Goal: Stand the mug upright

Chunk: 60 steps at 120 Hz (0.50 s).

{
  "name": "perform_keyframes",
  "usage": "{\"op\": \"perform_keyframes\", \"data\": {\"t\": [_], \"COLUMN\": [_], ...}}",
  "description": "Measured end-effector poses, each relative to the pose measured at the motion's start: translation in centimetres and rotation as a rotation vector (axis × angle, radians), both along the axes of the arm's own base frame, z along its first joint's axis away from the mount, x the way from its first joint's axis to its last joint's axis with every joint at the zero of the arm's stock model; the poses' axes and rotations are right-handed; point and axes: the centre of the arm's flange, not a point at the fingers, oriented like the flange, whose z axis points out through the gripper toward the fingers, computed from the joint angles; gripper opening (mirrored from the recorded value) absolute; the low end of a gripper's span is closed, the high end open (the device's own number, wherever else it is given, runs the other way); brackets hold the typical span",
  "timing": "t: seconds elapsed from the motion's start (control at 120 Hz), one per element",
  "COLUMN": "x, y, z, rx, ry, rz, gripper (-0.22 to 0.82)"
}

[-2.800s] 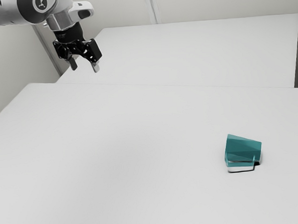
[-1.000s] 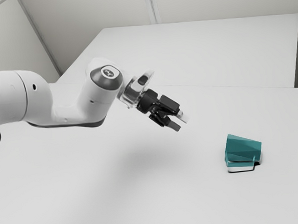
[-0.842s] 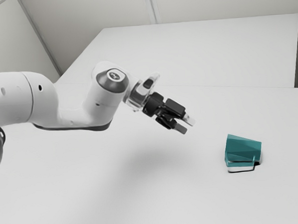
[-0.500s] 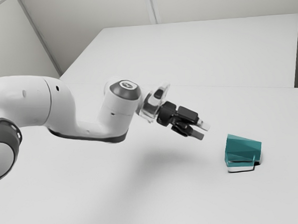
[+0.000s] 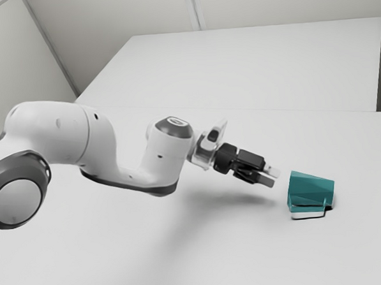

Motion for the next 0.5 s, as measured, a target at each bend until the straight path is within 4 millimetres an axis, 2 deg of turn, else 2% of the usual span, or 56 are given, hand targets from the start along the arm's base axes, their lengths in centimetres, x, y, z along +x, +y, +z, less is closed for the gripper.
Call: {"op": "perform_keyframes", "data": {"t": [0.183, 0.5], "x": [0.1, 0.8], "y": [-0.8, -2.0], "z": [-1.7, -2.7], "rx": [-0.026, -0.052], "ry": [-0.013, -0.067], "rz": [0.003, -0.012], "gripper": [0.57, 0.57]}}
